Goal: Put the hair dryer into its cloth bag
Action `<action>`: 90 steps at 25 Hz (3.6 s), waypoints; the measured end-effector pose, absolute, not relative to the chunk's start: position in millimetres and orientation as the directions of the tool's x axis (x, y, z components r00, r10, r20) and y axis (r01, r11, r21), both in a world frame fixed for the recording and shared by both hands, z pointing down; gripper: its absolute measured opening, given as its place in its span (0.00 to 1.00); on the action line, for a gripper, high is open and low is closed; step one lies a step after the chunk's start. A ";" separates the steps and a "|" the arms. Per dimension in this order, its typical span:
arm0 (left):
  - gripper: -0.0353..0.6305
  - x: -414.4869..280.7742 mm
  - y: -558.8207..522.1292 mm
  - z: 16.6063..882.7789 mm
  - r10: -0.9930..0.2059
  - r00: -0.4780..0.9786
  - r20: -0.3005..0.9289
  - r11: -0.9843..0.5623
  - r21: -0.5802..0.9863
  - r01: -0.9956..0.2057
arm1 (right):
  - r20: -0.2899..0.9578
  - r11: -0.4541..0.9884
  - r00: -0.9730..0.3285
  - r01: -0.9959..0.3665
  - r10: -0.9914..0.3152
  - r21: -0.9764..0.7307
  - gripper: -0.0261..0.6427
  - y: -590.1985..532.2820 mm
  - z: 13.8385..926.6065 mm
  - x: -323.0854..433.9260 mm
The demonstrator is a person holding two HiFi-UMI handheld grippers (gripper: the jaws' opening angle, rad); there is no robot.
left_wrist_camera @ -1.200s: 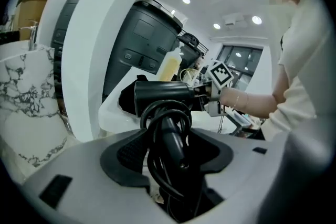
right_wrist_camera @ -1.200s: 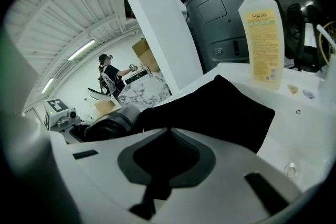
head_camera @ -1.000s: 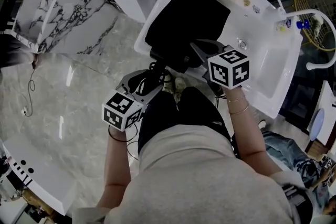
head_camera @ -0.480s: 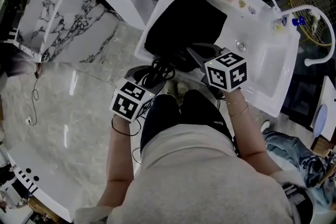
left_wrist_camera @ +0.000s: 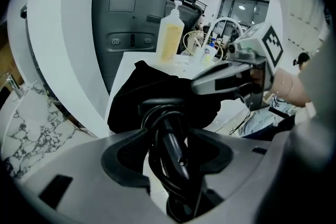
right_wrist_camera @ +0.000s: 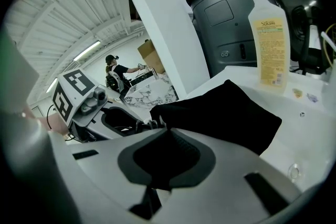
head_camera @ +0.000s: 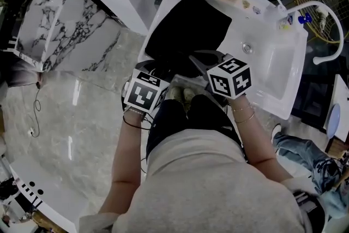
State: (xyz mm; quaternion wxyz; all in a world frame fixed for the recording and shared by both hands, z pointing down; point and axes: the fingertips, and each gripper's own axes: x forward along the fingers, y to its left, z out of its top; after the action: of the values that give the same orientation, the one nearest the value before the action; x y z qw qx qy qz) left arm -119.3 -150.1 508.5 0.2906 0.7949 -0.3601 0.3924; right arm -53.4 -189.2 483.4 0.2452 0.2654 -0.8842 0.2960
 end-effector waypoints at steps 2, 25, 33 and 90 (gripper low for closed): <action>0.41 -116.9 -154.7 510.2 -0.351 0.420 0.837 -0.565 0.168 -0.808 | 0.593 0.681 -0.739 -0.615 -0.320 -0.398 0.06 -186.3 485.7 -54.0; 0.45 -136.2 -144.5 476.3 -0.547 0.451 0.706 -0.454 0.202 -0.868 | 0.569 0.657 -0.746 -0.625 -0.346 -0.420 0.06 -175.0 489.2 -44.7; 0.45 -131.2 -99.7 496.4 -0.477 0.489 0.731 -0.405 0.311 -0.860 | 0.562 0.659 -0.752 -0.620 -0.346 -0.425 0.06 -173.9 488.8 -44.9; 0.36 -108.7 -151.8 521.9 -0.459 0.408 0.789 -0.535 0.122 -0.836 | 0.505 0.633 -0.797 -0.584 -0.330 -0.508 0.06 -174.9 489.8 -54.4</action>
State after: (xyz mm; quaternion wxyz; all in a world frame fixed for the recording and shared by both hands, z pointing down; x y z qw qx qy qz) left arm -108.7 -151.8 521.9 0.2605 0.7977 -0.4057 0.3623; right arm -54.4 -174.9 489.8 0.1859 0.2584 -0.8842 0.3419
